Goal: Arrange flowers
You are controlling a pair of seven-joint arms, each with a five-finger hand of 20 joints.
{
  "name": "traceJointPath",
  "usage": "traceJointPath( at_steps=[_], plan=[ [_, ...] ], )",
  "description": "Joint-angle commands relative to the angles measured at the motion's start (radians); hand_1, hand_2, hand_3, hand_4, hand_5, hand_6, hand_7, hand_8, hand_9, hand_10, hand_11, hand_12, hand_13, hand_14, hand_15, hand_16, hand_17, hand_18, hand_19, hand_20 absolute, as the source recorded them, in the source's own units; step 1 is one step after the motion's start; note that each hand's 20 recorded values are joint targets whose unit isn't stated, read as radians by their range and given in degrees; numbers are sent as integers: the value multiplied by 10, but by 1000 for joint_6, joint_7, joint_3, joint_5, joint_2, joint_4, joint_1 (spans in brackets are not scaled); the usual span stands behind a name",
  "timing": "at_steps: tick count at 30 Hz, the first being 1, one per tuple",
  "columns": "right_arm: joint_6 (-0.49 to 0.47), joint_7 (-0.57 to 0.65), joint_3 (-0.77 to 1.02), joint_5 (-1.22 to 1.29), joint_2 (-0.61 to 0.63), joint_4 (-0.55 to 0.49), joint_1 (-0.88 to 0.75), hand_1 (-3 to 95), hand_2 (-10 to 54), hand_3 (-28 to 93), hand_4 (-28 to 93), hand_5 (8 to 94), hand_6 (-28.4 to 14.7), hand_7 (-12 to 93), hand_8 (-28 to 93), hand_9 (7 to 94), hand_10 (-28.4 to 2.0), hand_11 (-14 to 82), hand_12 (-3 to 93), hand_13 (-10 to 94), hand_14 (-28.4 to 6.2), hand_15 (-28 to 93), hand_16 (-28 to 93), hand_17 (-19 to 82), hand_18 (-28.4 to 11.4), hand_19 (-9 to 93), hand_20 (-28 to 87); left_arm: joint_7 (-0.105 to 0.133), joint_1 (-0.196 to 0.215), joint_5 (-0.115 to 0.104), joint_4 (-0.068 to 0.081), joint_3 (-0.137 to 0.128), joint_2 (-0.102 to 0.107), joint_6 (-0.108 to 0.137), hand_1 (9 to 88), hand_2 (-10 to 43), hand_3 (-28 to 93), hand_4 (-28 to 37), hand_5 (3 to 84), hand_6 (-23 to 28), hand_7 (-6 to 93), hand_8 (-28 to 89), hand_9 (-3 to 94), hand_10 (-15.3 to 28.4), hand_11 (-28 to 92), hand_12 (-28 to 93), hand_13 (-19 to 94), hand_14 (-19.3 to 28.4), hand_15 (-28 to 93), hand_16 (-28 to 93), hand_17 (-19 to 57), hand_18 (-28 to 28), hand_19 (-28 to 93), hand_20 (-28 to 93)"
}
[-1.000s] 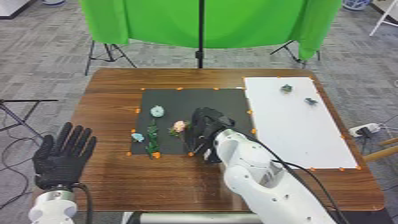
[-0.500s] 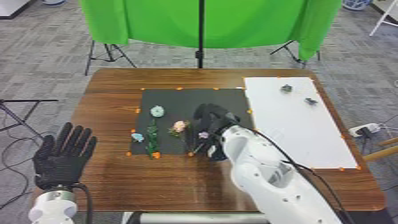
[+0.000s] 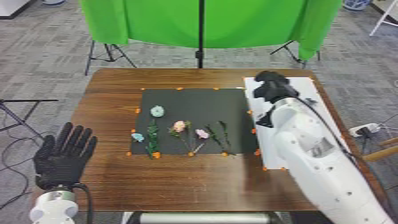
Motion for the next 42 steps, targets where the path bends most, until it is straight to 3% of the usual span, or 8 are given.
traceJointPath(
  at_steps=[1, 15, 19, 22, 25, 28, 34, 42],
  plan=[
    [-96, 86, 92, -1, 71, 137, 45, 424, -95, 873, -283, 371, -62, 136, -129, 320, -171, 77, 118, 235, -191, 175, 142, 116, -210, 576, 203, -3, 10, 5, 2, 15, -8, -8, 255, 180, 771, -283, 425, 94, 104, -100, 391, 157, 216, 101, 318, 167, 414, -82, -66, 144, 386, 150],
    [-107, 122, 54, 16, 43, 328, 100, 477, -95, 860, -283, 374, -54, 155, -137, 351, -152, 103, 114, 332, -161, 181, 155, 203, -224, 589, 197, -7, -4, 7, 6, 26, -9, -7, 256, 181, 769, -283, 425, 94, 105, -100, 390, 157, 217, 101, 317, 167, 413, -82, -67, 144, 386, 151],
    [-39, 102, 34, -44, 39, 357, 80, 514, -95, 864, -283, 438, -42, 198, -155, 434, -164, 172, 137, 442, -129, 319, 142, 270, -215, 732, 236, -5, -3, 5, 6, 25, -10, -2, 256, 182, 768, -283, 425, 93, 105, -100, 391, 157, 217, 100, 317, 167, 414, -82, -67, 143, 386, 151],
    [5, 90, 36, -53, 37, 364, 51, 562, -95, 801, -283, 533, -15, 285, -189, 547, -138, 299, 175, 570, -84, 395, 208, 310, -197, 819, 293, -8, -7, 5, 7, 26, -10, -2, 256, 183, 768, -283, 425, 94, 105, -100, 392, 158, 217, 100, 317, 166, 413, -82, -67, 143, 386, 151],
    [56, 80, 32, -54, 38, 367, 31, 656, -95, 652, -283, 621, 1, 416, -103, 690, -107, 247, 363, 679, -50, 369, 356, 345, -191, 852, 367, -8, -10, 5, 8, 28, -11, -4, 256, 183, 767, -283, 425, 94, 105, -100, 391, 158, 217, 100, 317, 166, 413, -82, -67, 143, 387, 151],
    [87, 62, 28, -54, 50, 343, 22, 685, -95, 631, -283, 645, -3, 529, -47, 745, -104, 266, 442, 721, -46, 407, 395, 363, -189, 863, 399, -7, -10, 4, 8, 25, -10, -4, 256, 183, 768, -283, 426, 94, 104, -101, 391, 158, 217, 100, 317, 167, 413, -82, -67, 143, 387, 151],
    [120, -11, 3, -72, 84, 163, -3, 678, -95, 664, -283, 643, -5, 533, -26, 743, -105, 270, 445, 720, -47, 408, 401, 367, -187, 856, 406, -8, -3, 5, 5, 20, -11, -3, 256, 183, 768, -283, 426, 94, 105, -101, 391, 157, 217, 100, 317, 167, 414, -82, -67, 143, 387, 151],
    [65, -138, -91, -19, 75, -93, -39, 671, -95, 667, -283, 630, -13, 532, -19, 725, -109, 273, 440, 710, -46, 412, 395, 366, -182, 845, 411, -14, -3, 9, 6, 22, -12, -4, 256, 183, 769, -283, 425, 93, 106, -100, 391, 157, 218, 100, 317, 167, 415, -83, -68, 143, 387, 151]
  ],
)
